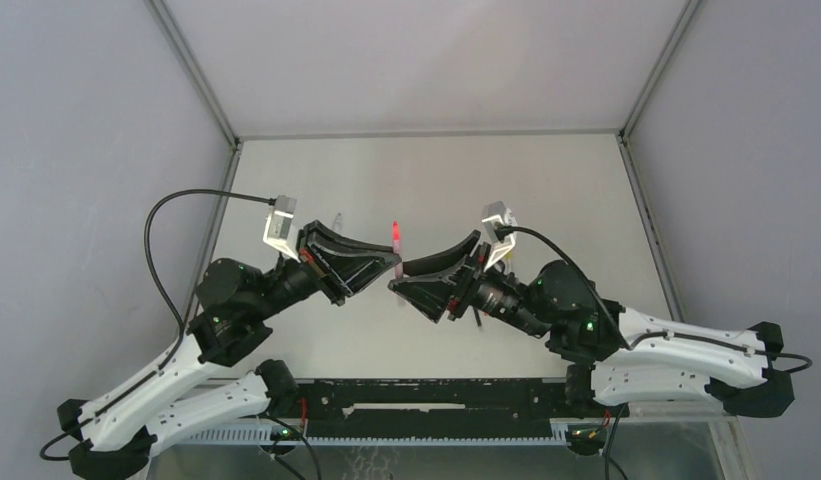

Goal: Insert the pens into the pen caps
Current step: Adjust the pen.

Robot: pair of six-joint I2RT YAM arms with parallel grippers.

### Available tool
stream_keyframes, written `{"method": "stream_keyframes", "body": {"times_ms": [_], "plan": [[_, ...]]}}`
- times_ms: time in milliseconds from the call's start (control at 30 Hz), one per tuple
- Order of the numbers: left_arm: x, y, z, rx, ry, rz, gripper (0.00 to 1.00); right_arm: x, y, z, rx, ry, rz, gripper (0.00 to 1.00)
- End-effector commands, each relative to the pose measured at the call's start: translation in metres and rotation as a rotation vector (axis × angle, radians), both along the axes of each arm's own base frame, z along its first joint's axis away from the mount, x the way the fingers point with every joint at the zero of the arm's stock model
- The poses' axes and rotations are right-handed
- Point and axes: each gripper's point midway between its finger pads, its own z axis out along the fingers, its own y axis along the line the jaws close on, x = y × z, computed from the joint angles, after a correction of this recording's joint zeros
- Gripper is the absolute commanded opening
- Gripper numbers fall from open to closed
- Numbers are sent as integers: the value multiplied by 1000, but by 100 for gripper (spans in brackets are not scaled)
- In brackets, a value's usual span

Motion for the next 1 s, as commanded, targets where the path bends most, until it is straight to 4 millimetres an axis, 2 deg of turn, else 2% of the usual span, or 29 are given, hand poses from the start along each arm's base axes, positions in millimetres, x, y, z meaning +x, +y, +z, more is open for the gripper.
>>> {"method": "stream_keyframes", "body": {"times_ms": [0,133,267,300,400,500,633,800,867,967], "plan": [[-4,-2,4,-23,-16,-16,6,6,5,10,-40,-34,-54,55],[-5,-2,4,-19,-16,-22,6,4,10,11,-35,-29,-44,47],[-4,0,2,-20,-11,-9,8,3,10,9,-42,-29,-49,29],[-4,1,2,-21,-10,-5,10,3,10,8,-45,-28,-49,26],[-4,2,0,-19,-8,0,24,3,9,7,-50,-25,-48,13],[-7,-1,-2,-9,-11,-22,34,1,9,8,-46,-24,-38,6],[-13,-8,-6,15,-17,-74,44,0,8,8,-44,-19,-33,4],[-13,-12,-7,25,-13,-84,46,-6,11,6,-53,-24,0,4],[-13,-12,-5,22,-17,-83,43,-7,12,4,-59,-21,10,4],[-13,-11,-4,17,-21,-76,32,-8,13,1,-70,-15,14,4]]}}
